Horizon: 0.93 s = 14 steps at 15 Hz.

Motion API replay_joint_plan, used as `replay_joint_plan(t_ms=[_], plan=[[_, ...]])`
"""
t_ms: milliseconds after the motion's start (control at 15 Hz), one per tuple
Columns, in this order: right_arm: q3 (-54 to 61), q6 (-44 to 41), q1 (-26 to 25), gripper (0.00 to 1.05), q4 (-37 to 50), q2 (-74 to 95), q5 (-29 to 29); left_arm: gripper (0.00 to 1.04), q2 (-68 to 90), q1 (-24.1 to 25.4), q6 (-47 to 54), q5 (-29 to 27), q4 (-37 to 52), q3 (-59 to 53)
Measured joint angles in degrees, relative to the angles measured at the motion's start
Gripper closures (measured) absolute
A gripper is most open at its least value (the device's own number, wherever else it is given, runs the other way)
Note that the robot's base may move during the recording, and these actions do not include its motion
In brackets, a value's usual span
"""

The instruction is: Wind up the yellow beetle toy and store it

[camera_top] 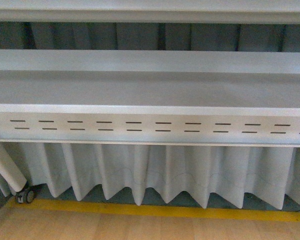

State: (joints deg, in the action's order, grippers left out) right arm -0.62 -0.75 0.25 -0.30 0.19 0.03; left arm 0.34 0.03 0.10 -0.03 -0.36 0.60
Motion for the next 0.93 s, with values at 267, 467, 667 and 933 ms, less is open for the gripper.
replay_joint_plan(t_ms=[267,467,667,933], plan=[[0.00,0.00,0.00,0.07,0.00,0.00,0.00,0.07,0.00,0.00,0.00,0.00,0.02,0.00],[0.00,0.00,0.00,0.07,-0.07,0.00,0.00,0.07,0.00,0.00,0.00,0.00,-0.04,0.00],[0.00,0.07,0.00,0.07,-0.07,-0.02,-0.02,0.07,0.02,0.00,-0.04,-0.02,-0.07,0.00],[0.00,0.13,0.00,0.07,0.04,0.02,-0.02,0.07,0.00,0.00,-0.02,-0.02,0.11,0.00]])
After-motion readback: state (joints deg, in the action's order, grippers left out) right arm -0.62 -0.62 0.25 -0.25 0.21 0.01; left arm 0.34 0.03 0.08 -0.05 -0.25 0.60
